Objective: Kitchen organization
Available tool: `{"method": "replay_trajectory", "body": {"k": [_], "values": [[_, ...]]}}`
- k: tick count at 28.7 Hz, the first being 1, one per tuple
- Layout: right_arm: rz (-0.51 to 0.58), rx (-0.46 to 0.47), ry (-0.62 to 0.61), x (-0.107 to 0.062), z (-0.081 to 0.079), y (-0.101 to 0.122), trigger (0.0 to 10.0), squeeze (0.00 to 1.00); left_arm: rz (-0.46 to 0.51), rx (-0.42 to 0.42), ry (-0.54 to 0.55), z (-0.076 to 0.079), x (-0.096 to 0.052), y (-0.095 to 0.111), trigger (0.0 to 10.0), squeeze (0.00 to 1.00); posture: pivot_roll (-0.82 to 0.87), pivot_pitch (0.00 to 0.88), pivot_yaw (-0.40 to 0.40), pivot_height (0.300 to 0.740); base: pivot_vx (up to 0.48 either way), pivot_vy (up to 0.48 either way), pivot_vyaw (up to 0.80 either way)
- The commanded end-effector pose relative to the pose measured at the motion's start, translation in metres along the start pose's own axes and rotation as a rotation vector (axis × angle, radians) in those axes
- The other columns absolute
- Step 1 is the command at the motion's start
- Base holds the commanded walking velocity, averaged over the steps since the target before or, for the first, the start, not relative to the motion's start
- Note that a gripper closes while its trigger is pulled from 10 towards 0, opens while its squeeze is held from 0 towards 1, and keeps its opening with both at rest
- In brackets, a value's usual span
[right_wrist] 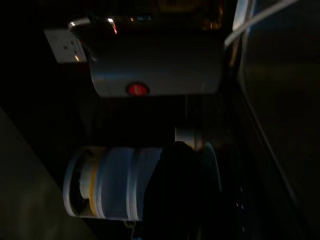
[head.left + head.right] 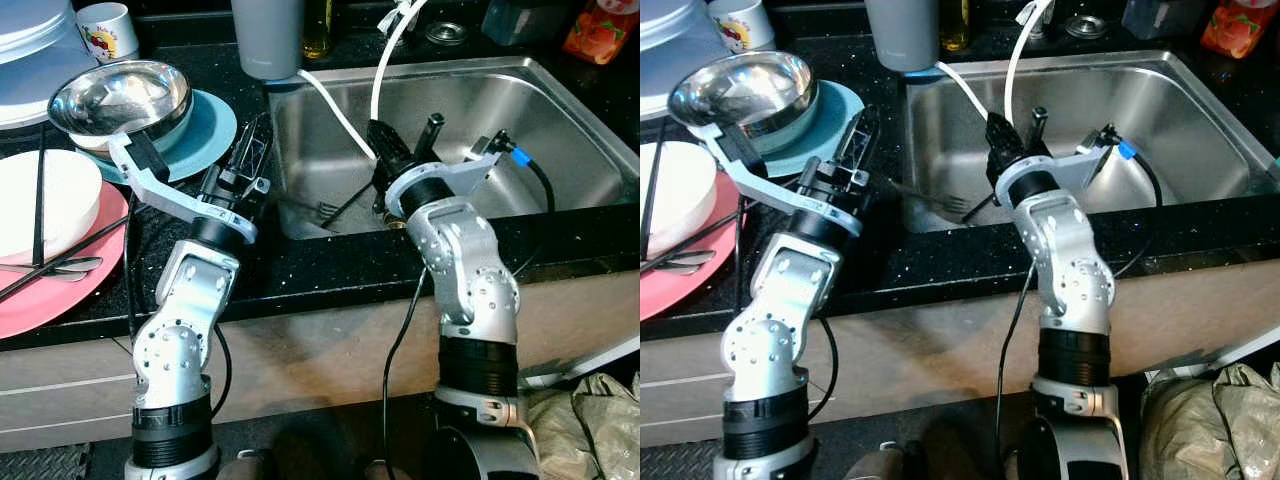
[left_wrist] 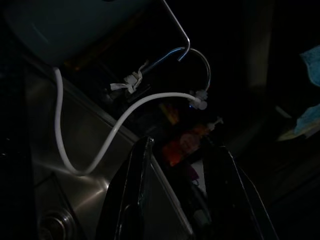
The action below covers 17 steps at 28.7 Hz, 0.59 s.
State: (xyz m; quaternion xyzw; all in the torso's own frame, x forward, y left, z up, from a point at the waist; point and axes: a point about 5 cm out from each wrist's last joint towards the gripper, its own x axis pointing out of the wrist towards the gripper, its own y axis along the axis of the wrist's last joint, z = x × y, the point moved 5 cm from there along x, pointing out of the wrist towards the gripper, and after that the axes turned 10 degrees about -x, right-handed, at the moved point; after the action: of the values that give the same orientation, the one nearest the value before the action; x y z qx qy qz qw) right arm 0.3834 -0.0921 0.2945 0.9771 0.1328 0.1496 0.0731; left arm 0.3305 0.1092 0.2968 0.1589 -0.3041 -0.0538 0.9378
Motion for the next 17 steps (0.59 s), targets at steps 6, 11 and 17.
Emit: {"method": "replay_trajectory", "body": {"k": [6,11,17], "values": [[0.07,-0.036,0.005,0.002,0.001,0.028,0.0,0.0,-0.006,0.042,0.007,-0.003,-0.004,0.004,10.0,0.0,0.02,0.184,0.018,0.74,0.0,0.0,0.0],[0.089,-0.271,-0.016,0.001,0.001,0.044,0.7,0.0,-0.119,0.204,-0.025,0.0,-0.005,-0.011,10.0,0.0,0.02,0.182,0.02,0.74,0.0,0.0,0.0],[0.048,-0.731,-0.05,0.003,0.003,0.039,10.0,0.0,-0.238,0.563,-0.065,0.0,-0.003,-0.025,10.0,0.0,0.02,0.176,0.022,0.74,0.0,0.0,0.0]]}}
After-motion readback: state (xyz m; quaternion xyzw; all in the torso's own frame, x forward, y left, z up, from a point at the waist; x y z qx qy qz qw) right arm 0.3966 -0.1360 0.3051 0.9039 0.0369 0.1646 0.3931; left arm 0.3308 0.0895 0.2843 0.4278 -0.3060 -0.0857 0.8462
